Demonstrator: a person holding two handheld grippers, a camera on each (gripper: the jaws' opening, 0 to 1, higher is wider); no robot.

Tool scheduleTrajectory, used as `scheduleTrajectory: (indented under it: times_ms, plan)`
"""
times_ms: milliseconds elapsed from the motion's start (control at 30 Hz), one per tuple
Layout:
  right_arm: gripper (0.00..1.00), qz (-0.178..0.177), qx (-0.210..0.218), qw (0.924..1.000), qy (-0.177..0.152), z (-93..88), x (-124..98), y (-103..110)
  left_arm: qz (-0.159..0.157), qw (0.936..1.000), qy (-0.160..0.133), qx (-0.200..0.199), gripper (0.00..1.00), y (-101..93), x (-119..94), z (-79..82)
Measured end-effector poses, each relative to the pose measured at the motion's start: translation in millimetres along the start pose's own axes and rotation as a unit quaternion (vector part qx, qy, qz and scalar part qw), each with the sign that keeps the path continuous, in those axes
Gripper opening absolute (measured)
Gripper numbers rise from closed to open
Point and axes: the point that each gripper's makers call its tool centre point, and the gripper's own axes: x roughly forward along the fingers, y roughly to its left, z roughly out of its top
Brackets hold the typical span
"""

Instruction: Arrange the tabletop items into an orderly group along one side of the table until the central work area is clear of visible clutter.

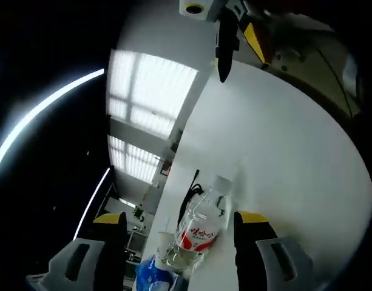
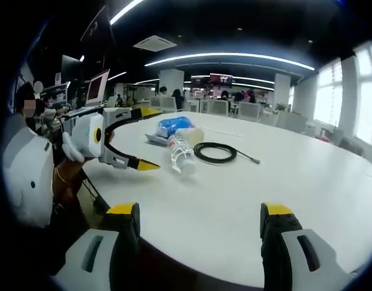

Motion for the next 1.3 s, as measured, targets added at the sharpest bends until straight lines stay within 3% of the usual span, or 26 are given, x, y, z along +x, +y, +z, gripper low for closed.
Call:
scheduleTrajectory:
  times_ms: [133,333,500,933,1300]
  plan:
    - [0.78,0.001,0.0,1.0,0.0,-0.3,0.1,0.5,-0.007,0.9992,-0.03,0.026,0.71,-5.2,3.1,9.9]
    - [0.78,0.001,-0.001,1.0,0.003,-1.8,-0.5,0.2,-0.002,0.9987,-0.007,0.05,0.71,-6.3,7.8,2.3]
    - [0.78,0.001,-0.001,1.0,0.0,-0.3,-1.7,-0.7,-0.001,0.999,-0.016,0.041,0.71,-4.8,8.1,4.6]
    - [0.78,0.0,-0.002,1.0,0.0,-1.2,-2.8,-0.9,-0.008,0.9973,-0.018,0.071,0.71,-4.8,13.2,7.3]
    - [0.78,0.007,-0.007,0.9999,-0.002,-0.4,-2.4,2.1,-0.011,0.9972,-0.024,0.07,0.71,-5.0,22.2,8.4]
